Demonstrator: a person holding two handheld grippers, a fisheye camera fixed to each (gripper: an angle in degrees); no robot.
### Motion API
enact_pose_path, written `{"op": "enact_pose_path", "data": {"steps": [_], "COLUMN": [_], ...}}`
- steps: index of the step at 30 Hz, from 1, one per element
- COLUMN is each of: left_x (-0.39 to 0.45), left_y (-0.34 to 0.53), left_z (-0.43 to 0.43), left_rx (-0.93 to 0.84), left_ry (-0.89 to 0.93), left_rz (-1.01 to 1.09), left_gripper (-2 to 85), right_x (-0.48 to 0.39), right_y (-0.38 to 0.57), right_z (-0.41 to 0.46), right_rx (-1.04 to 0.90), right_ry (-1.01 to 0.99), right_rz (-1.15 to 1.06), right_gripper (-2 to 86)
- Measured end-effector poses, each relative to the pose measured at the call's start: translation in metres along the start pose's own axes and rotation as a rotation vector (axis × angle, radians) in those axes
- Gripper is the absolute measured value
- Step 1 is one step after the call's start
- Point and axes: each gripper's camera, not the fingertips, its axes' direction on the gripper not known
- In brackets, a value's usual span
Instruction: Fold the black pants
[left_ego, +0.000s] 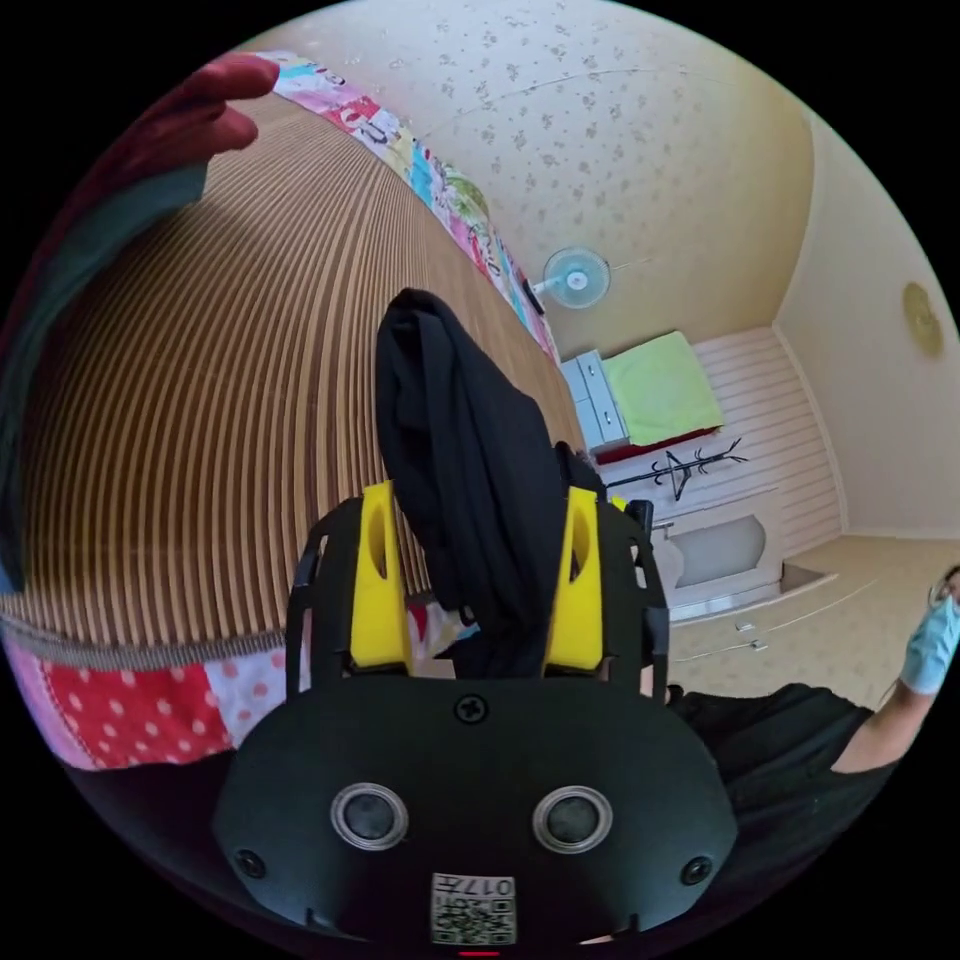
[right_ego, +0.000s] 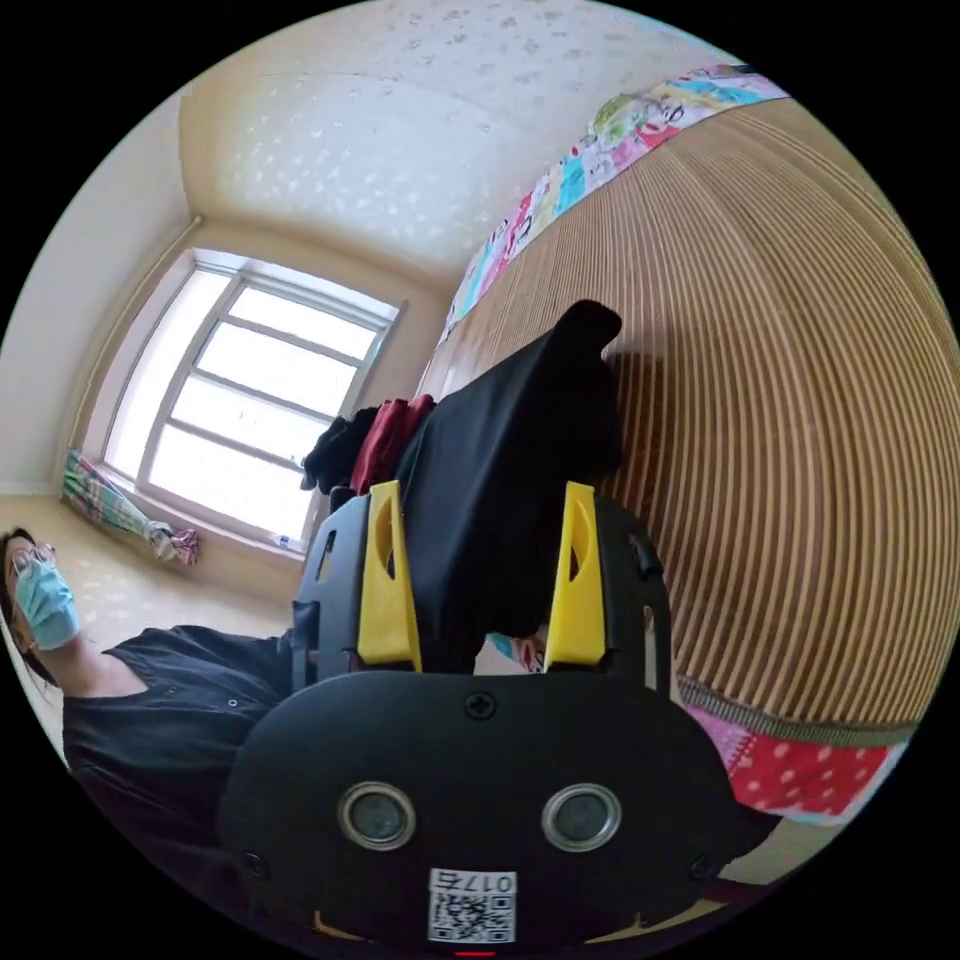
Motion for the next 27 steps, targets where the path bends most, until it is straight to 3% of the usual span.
{"op": "enact_pose_path", "data": {"steps": [6, 9, 11, 14, 20, 24, 27], "left_x": [0.016, 0.029, 0.034, 0.062, 0.152, 0.202, 0.2], "left_y": [-0.001, 0.028, 0.042, 0.064, 0.052, 0.031, 0.014], "left_z": [0.079, 0.086, 0.084, 0.052, -0.071, -0.185, -0.248], "left_rx": [-0.173, -0.121, -0.143, -0.065, 0.158, 0.322, 0.39], "left_ry": [-0.014, -0.078, -0.041, 0.004, -0.112, -0.216, -0.394], "left_rz": [0.008, -0.016, -0.041, -0.015, 0.167, 0.311, 0.235], "left_gripper": [18.4, 14.0, 11.7, 10.3, 9.9, 10.6, 13.4], "right_x": [0.031, 0.043, 0.048, 0.02, -0.094, -0.174, -0.206], "right_y": [-0.012, 0.016, 0.034, 0.045, -0.015, -0.053, -0.08], "right_z": [0.063, 0.064, 0.057, 0.055, 0.09, 0.139, 0.211], "right_rx": [-0.222, -0.167, -0.163, -0.132, -0.128, -0.096, -0.116], "right_ry": [0.035, -0.014, -0.162, -0.28, -0.323, -0.357, -0.337], "right_rz": [0.034, 0.115, 0.154, 0.088, -0.168, -0.337, -0.293], "right_gripper": [18.4, 14.2, 11.6, 10.0, 9.0, 9.3, 9.9]}}
